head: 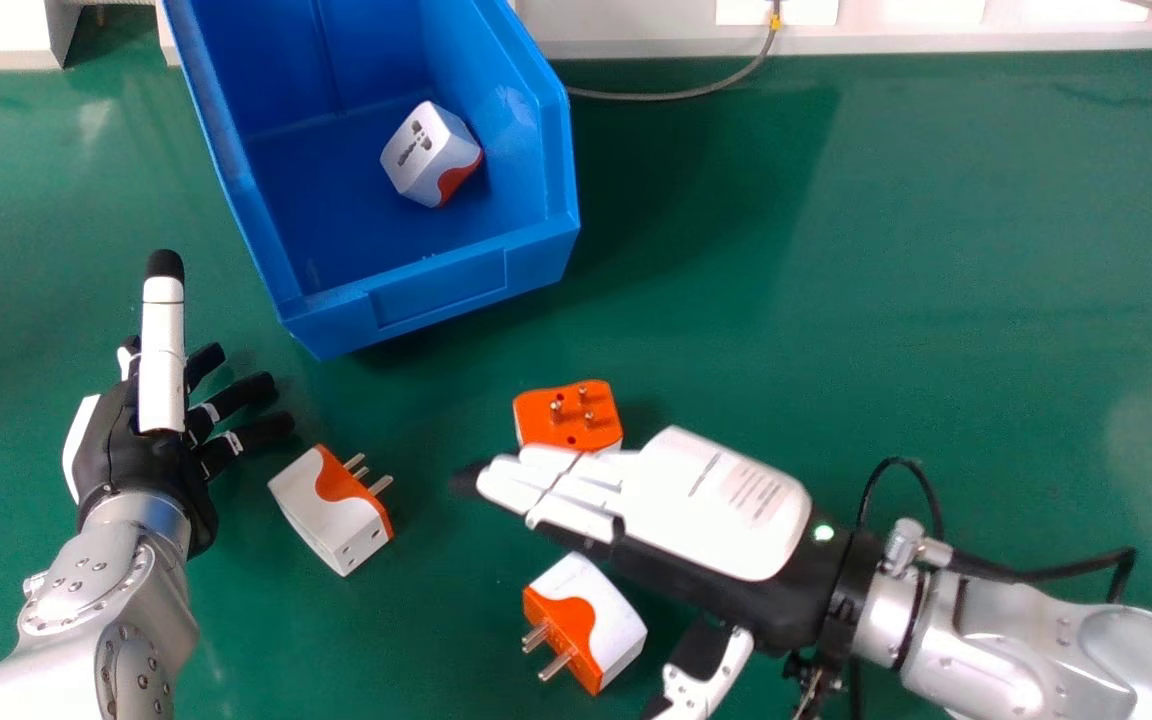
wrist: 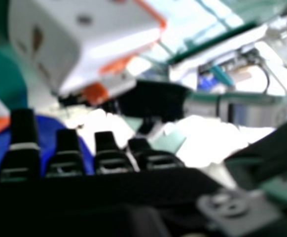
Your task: Pick all objects and put in blue box
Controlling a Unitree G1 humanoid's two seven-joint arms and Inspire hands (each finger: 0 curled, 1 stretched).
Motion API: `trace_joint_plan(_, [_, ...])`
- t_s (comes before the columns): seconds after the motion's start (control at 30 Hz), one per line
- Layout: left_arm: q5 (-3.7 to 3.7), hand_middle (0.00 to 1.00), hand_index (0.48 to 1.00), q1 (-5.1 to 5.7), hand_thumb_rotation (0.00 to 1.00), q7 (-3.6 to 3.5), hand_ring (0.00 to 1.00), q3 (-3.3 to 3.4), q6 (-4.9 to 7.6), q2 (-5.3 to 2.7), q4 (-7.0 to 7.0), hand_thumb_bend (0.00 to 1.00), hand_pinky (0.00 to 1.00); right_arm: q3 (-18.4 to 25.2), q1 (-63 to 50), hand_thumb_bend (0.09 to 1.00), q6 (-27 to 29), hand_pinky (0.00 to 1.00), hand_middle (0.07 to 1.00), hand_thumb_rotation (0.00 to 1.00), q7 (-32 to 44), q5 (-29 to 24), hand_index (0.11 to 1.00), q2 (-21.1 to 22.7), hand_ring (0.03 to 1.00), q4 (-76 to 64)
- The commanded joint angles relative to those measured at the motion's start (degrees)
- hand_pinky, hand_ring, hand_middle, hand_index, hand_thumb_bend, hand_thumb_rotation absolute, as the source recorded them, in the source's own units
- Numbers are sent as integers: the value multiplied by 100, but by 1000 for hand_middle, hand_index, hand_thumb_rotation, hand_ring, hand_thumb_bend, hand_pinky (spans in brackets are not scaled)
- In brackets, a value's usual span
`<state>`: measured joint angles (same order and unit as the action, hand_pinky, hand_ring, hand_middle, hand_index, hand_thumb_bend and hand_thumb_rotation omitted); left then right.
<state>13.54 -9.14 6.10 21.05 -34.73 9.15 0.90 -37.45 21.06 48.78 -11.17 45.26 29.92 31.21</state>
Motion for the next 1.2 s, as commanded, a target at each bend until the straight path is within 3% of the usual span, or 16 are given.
trace_joint_plan(0.0, [-30,911,997,44,923,1,766,12,-74,57,-10,821,667,116,-115,935,-279,772,967,968,316,3,992,-1,952,-368])
trace_joint_plan(0.13, [-33,910,996,42,923,7,765,-1,-126,70,-73,820,667,46,-396,880,-1142,779,973,980,776,577,995,-51,959,-1055])
trace_joint_plan(0.27, [-31,909,996,2,924,-42,766,13,-126,144,7,819,668,-139,-642,791,-2045,780,979,964,964,1355,997,-216,964,-1523])
trace_joint_plan(0.3, [-30,909,996,-6,924,-57,766,19,-113,158,43,818,668,-212,-679,739,-2217,773,980,888,926,1565,998,-258,960,-1545])
trace_joint_plan(0.33, [-31,909,996,-11,924,-67,766,23,-103,166,65,818,668,-264,-706,739,-2341,773,980,888,896,1711,998,-285,960,-1562])
trace_joint_plan(0.4, [-25,910,996,-24,924,-68,768,37,-109,164,78,816,669,-447,-663,666,-2553,759,982,697,699,2095,999,-362,946,-1428])
trace_joint_plan(0.43, [-20,910,996,-33,924,-68,768,47,-116,165,82,816,669,-554,-599,666,-2651,759,982,697,568,2286,999,-413,946,-1304])
trace_joint_plan(0.5, [-24,913,996,-55,924,-69,770,58,-97,169,130,815,673,-731,-467,657,-2785,740,975,483,391,2548,988,-495,920,-1047])
trace_joint_plan(0.57, [-35,915,997,-76,923,-71,771,63,-66,179,188,815,677,-818,-362,660,-2832,725,965,325,367,2582,969,-561,896,-862])
trace_joint_plan(0.73, [-46,914,998,-96,923,-57,770,56,-48,173,200,817,676,-864,-256,609,-2883,710,954,189,439,2416,945,-622,870,-734])
trace_joint_plan(1.03, [0,916,999,-77,924,-91,771,98,-43,161,171,819,679,-974,-220,568,-3013,714,945,126,632,2120,929,-580,856,-787])
trace_joint_plan(1.17, [-13,919,1000,-79,925,-93,775,101,-51,169,179,821,684,-982,-226,557,-3058,716,945,122,728,2081,925,-568,855,-856])
